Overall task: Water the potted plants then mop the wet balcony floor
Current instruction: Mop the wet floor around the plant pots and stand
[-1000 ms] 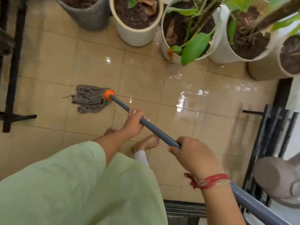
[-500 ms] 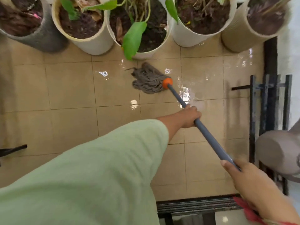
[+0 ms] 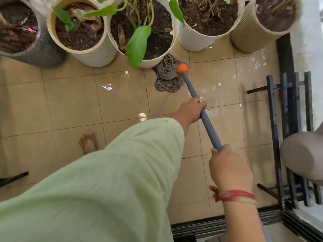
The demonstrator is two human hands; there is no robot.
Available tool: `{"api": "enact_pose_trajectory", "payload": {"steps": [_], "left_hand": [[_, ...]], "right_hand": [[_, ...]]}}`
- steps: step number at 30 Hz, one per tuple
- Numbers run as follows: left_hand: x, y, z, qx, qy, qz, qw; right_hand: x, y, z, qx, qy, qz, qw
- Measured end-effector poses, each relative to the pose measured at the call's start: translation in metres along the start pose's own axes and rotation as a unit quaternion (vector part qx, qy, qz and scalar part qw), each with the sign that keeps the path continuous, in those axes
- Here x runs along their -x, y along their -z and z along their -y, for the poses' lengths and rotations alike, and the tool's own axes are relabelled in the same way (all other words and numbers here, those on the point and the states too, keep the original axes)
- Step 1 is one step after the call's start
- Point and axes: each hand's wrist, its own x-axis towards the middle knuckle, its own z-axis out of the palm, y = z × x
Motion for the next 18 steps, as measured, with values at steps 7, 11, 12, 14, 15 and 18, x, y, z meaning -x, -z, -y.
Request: {"api": "enact_pose_trajectory", "payload": {"steps": [7, 11, 12, 14, 15, 18], "left_hand": [[0.098, -0.001, 0.025, -0.293, -0.044, 0.096, 0.950], [0.160, 0.000, 0.086, -0.239, -0.017, 0.097, 0.966], [0.173, 0.007, 0.106, -0.221, -0.007, 0.087, 0.971], [0.190, 0.025, 0.142, -0.217, 0.001, 0.081, 0.973], [0.198, 0.036, 0.160, -0.226, 0.002, 0.079, 0.971], [0.217, 0.067, 0.208, -0.275, -0.002, 0.079, 0.958]], "right_hand": [[0.082, -0.020, 0.019, 0.018, -0.048, 0.175, 0.983], [0.128, -0.043, 0.073, 0.030, -0.051, 0.204, 0.977], [0.137, -0.048, 0.091, 0.037, -0.041, 0.192, 0.980], [0.152, -0.058, 0.127, 0.058, -0.020, 0.168, 0.984], [0.158, -0.062, 0.144, 0.067, -0.008, 0.159, 0.985], [0.169, -0.067, 0.191, 0.076, 0.044, 0.139, 0.986]]}}
